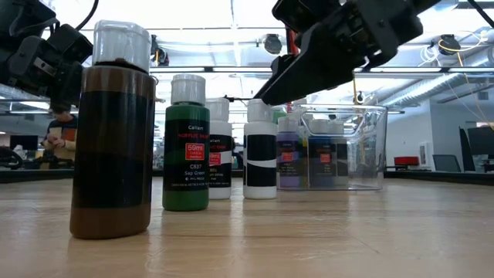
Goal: Pick & Place Paint Supplies
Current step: Put the right small white paint bottle into the transparent bin
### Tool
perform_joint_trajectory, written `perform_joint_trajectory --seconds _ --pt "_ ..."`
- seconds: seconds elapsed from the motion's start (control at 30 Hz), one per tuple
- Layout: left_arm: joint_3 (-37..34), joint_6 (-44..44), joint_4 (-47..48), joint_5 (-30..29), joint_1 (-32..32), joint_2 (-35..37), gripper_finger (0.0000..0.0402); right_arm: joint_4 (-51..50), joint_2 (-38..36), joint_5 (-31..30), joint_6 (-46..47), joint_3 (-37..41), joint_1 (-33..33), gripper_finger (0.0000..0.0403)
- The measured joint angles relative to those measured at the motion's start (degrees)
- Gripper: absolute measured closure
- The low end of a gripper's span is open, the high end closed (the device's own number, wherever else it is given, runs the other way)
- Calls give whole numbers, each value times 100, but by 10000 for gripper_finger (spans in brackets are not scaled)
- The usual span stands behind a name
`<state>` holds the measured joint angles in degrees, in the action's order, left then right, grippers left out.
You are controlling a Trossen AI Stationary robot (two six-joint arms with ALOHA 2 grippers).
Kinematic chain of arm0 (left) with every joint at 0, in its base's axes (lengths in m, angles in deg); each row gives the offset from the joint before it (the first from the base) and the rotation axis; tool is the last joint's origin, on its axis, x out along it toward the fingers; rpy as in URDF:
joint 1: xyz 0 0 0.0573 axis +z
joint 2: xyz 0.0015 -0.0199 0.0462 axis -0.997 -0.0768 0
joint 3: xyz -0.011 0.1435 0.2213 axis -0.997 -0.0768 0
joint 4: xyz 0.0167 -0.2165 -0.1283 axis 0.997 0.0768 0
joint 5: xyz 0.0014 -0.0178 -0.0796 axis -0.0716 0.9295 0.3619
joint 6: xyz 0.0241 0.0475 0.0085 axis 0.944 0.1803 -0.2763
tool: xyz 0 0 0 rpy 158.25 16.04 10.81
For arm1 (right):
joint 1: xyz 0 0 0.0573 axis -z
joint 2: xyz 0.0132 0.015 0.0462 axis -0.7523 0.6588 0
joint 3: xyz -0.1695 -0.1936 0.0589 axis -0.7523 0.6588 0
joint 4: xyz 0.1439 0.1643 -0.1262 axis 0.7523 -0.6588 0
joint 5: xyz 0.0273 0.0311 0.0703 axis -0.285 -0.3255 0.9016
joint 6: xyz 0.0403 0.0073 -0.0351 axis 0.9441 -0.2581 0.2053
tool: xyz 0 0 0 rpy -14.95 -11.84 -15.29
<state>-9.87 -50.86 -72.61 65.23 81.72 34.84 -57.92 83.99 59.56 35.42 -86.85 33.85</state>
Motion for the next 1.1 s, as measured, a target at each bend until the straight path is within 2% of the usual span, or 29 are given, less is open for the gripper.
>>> perform_joint_trajectory --seconds 0.2,0.5,0.67,1.03,1.1 --pt "0 0 0 0 0 1 392 454 0 -113 -142 234 7 180" --pt "0 4 -2 0 0 1 392 517 171 -128 -294 243 9 200" --pt "0 2 -2 0 0 -1 391 525 251 -389 -326 239 -20 212" --pt "0 46 2 0 0 1 392 416 260 -414 -448 247 -16 288" --pt "0 31 2 0 0 0 391 477 260 -426 -428 247 -15 290"
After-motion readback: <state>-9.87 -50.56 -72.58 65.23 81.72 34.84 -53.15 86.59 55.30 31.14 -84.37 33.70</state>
